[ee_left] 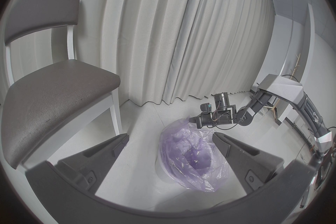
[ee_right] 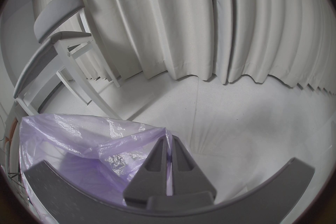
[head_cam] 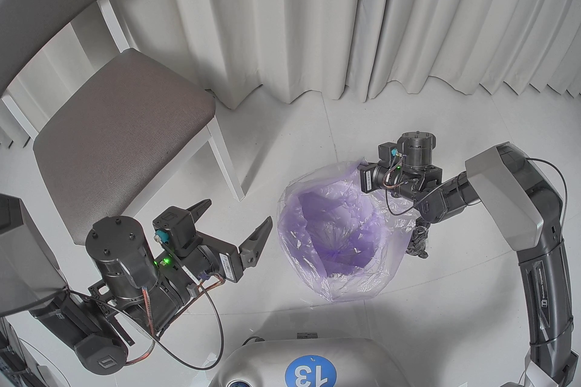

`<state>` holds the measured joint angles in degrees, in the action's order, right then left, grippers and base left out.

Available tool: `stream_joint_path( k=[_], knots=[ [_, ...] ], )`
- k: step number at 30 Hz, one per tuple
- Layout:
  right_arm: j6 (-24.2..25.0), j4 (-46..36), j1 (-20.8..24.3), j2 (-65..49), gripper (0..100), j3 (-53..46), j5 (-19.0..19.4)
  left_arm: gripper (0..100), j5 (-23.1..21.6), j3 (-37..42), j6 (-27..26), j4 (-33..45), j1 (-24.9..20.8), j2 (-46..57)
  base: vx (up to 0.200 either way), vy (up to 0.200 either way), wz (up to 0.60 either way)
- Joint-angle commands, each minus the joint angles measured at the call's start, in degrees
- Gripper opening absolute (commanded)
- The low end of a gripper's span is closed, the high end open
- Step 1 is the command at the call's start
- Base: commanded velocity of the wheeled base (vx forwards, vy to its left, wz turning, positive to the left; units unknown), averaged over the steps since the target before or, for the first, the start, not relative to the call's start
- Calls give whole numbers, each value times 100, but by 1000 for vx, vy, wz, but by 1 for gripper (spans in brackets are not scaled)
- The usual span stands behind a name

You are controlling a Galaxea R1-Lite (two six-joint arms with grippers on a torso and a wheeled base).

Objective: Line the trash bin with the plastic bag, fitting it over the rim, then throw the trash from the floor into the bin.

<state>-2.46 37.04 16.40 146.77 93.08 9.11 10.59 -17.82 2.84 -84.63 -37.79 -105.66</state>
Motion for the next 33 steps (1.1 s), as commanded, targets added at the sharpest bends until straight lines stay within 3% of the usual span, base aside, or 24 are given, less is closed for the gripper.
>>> stream_joint_path(
  k=[1,15,16,24,33],
  knots=[
    [0,23,4,158,0,273,3,100,4,-11,6,-10,0,10,0,0,0],
    [-26,-38,4,176,0,466,3,100,4,16,15,-45,-35,-25,0,0,0],
    [-17,-38,4,176,100,466,3,100,4,16,15,-63,-35,-25,0,0,0],
    [0,-38,4,115,100,413,12,100,4,24,15,-159,-35,-78,0,0,0],
    [9,-21,74,-571,100,-589,83,100,-49,16,50,-159,140,-157,0,0,0]
  ],
)
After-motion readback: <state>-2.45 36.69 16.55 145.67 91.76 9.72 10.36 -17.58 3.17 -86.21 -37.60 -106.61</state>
